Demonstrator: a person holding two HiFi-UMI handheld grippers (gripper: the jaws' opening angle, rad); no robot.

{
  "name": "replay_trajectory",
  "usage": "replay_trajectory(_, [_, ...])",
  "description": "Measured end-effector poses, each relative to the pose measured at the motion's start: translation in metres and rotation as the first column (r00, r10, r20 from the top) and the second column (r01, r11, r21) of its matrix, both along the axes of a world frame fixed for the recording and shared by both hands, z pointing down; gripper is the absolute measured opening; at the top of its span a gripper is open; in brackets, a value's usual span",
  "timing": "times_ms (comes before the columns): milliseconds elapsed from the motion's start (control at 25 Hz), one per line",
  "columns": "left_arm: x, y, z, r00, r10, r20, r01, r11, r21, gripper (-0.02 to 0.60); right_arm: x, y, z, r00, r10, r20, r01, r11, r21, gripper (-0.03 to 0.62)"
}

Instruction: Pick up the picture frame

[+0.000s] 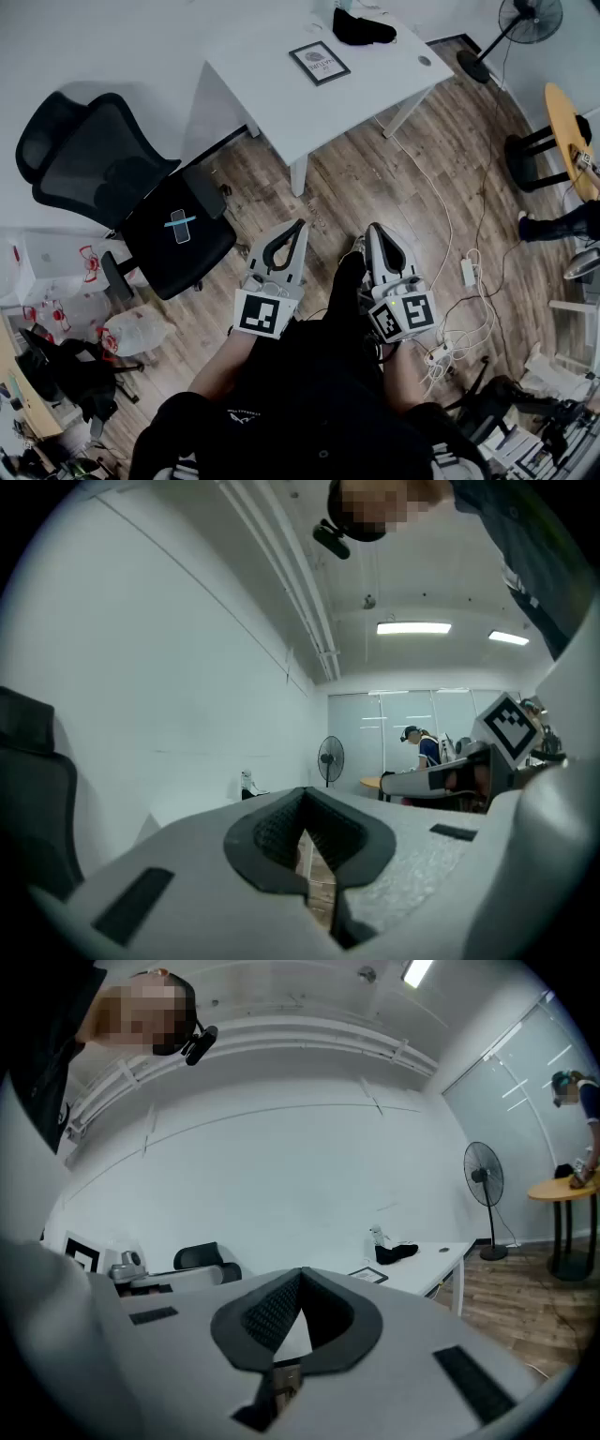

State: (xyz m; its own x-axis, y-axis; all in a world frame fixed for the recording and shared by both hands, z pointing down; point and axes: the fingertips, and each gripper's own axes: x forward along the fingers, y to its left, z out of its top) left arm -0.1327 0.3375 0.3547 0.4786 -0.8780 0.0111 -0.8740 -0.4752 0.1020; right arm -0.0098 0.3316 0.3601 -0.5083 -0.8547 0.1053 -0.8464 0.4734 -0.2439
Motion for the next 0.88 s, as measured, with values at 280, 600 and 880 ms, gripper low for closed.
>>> replay_trajectory(280, [-0.03, 0.085, -0.034, 0.998, 0.032, -0.052, -0.03, 0.999, 0.041, 0.005, -0.041, 0.106, -0.022, 0.997, -0.012, -0.082, 0.013, 1.0, 0.011, -0.003])
replay_trajectory(600, [-0.023, 0.143, -0.036, 1.0, 0.027, -0.015, -0.026, 0.999, 0.041, 0.005, -0.038, 0.158, -0.033, 0.998, -0.013, -0.063, 0.016, 0.998, 0.054, -0.002])
replay_trajectory(880, [0.007, 0.176, -0.051, 0.999, -0.041, -0.007, 0.041, 0.997, 0.068, 0.006, -0.011, 0.194, -0.054, 0.993, -0.095, -0.071, 0.103, 0.988, 0.118, -0.002])
